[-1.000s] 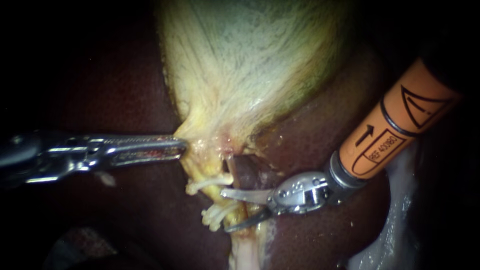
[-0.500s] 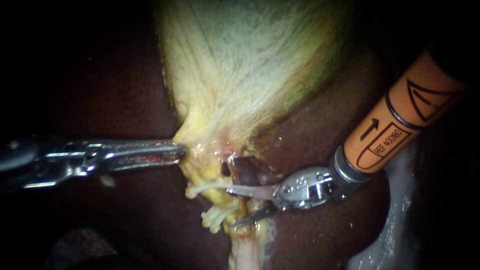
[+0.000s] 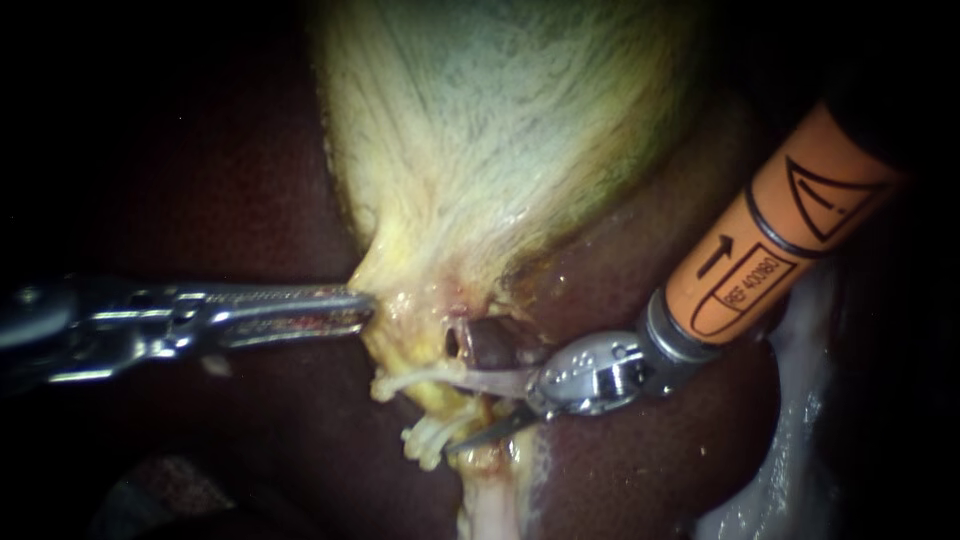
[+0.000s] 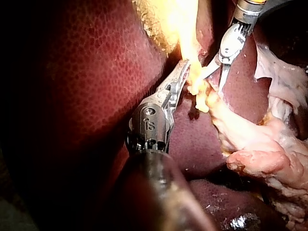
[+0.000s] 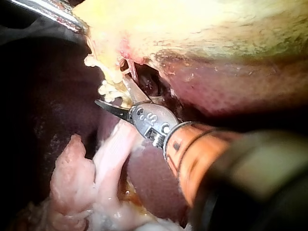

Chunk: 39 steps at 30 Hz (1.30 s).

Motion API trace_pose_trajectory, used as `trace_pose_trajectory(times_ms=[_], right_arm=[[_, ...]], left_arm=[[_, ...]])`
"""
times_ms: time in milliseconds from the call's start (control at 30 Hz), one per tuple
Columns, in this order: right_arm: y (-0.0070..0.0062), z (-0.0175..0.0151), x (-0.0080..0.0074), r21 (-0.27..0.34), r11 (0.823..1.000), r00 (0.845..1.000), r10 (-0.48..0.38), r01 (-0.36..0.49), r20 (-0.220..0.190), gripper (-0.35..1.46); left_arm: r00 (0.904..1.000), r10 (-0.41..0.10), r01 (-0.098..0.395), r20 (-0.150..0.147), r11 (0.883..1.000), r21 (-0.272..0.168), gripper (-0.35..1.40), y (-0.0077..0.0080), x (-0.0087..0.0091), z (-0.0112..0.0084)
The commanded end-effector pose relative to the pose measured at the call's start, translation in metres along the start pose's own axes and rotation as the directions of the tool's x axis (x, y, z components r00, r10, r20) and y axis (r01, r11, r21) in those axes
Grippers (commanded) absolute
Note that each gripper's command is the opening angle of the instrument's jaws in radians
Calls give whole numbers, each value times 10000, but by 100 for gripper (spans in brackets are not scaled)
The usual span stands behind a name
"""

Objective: Go to the cutting position left tube

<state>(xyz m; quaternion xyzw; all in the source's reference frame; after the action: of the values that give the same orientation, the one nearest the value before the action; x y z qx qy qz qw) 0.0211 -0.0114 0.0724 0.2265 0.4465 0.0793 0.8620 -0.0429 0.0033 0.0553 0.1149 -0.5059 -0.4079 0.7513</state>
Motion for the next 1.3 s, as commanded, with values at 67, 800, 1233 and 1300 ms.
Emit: trace_pose_trajectory(times_ms=[67, 800, 1233, 1300], right_arm=[[-1, 5, 0, 106, 9999, 10000, 2, -2, 21, 123], [2, 34, 17, 786, 9958, 9967, -423, 477, -692, 123], [5, 40, 17, 955, 9939, 9960, -488, 559, -745, 118], [5, 40, 17, 1048, 9924, 9951, -554, 639, -819, 116]], left_arm=[[10000, -2, 2, -6, 10000, -5, -35, 0, 1, 1], [10000, 54, -54, -4, 10000, 16, -35, -3, -1, 9], [10000, 54, -54, -4, 10000, 31, -35, -3, 0, 13], [10000, 56, -56, -5, 10000, 39, -35, -2, 0, 13]])
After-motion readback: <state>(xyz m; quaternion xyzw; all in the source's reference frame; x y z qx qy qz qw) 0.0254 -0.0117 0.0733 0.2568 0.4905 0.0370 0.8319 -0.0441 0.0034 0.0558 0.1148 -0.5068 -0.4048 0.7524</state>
